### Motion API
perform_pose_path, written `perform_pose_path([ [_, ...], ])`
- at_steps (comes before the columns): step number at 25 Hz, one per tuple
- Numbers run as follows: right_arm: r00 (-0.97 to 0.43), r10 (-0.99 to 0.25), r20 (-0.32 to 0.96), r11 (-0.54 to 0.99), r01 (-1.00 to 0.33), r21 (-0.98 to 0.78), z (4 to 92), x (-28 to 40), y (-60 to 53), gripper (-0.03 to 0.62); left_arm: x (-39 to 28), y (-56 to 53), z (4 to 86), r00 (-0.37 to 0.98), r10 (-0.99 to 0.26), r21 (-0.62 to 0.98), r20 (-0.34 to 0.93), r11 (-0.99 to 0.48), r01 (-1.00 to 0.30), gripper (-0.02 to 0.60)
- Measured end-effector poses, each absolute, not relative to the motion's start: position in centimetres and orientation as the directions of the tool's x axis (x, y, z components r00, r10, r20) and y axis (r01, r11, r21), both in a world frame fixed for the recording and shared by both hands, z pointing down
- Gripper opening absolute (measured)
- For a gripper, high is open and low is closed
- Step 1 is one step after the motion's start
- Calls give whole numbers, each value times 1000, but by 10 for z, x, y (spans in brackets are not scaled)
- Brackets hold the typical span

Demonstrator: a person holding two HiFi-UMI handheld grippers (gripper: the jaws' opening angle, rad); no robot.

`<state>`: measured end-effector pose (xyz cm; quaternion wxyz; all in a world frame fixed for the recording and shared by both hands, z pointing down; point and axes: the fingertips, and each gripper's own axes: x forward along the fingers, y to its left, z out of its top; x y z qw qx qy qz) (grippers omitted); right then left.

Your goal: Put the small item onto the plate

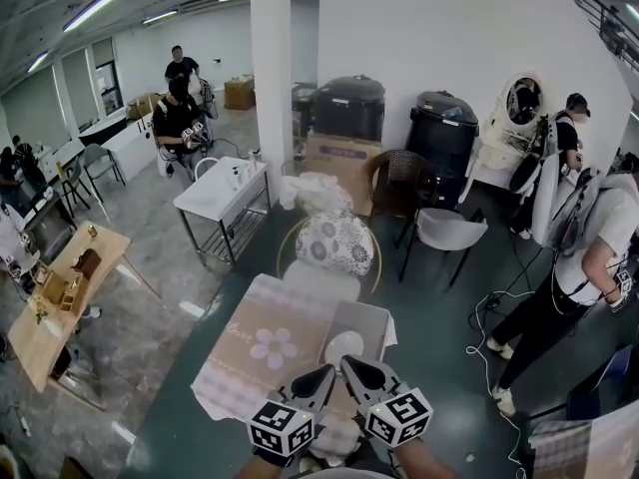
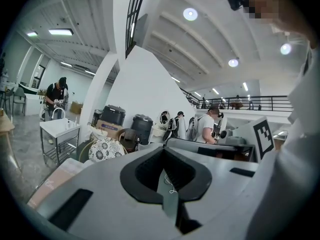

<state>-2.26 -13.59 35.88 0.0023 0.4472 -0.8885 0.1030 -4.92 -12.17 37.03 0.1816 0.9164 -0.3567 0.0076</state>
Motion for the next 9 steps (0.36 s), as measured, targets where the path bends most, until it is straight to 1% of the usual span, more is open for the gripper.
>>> perform_pose_path([
  [9,-599,-796,93,582,-798,-158,355,-24,-129,14,-45,-116,366,753,-644,319,137,-691,-649,5],
])
